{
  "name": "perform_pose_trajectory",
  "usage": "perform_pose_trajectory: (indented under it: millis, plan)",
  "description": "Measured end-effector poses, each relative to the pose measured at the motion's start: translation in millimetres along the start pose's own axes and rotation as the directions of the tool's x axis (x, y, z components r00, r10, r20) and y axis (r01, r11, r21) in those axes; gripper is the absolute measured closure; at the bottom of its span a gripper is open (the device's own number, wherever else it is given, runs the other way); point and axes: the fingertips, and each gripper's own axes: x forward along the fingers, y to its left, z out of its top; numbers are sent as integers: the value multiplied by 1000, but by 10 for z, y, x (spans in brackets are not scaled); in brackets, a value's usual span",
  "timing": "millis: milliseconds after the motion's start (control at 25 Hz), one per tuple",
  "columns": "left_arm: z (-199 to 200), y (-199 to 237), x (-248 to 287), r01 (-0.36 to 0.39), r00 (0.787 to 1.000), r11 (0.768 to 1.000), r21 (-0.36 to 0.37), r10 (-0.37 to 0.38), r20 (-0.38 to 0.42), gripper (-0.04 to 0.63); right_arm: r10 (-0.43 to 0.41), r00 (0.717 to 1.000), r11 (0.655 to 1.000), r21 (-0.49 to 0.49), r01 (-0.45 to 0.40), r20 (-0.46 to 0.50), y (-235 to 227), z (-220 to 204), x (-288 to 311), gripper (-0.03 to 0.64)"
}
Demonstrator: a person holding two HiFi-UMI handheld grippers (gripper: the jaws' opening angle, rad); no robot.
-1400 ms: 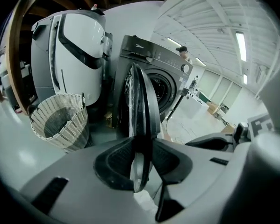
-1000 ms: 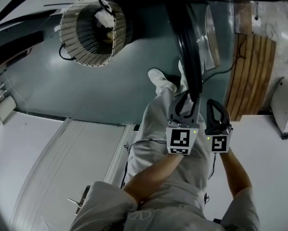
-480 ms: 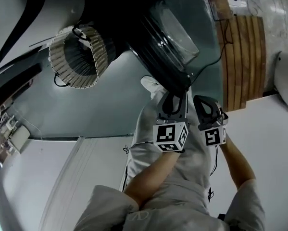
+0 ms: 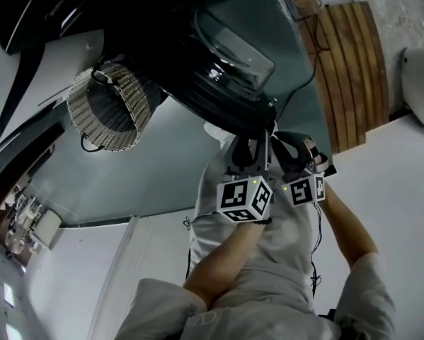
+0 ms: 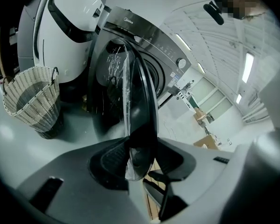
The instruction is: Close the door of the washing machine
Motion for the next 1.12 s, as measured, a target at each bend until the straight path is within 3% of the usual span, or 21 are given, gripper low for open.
perform_pose_trajectory:
  millis: [480,640,880,1000,1120]
  plan:
    - [116,-315,253,70,997,997,-37,-71,-17,416,-82,996,996,22,82,23,-447,1,65,546]
    - [188,-468,353,165,986,986,-29,-164,4,413,-112,993,993,40,111,28,-703,11,47,551]
    - [280,-722,467,397,918,918,-7,-397,-1,468,-164,986,986,30,164,8,-1094,1,34,551]
    - [286,-873,429,496,869,867,47,-494,-34,583,-156,988,988,18,156,3,-1193,8,31,551]
    - [269,-1003,382,563,826,816,132,-559,-69,591,-149,989,989,6,149,2,-1292,3,21,549]
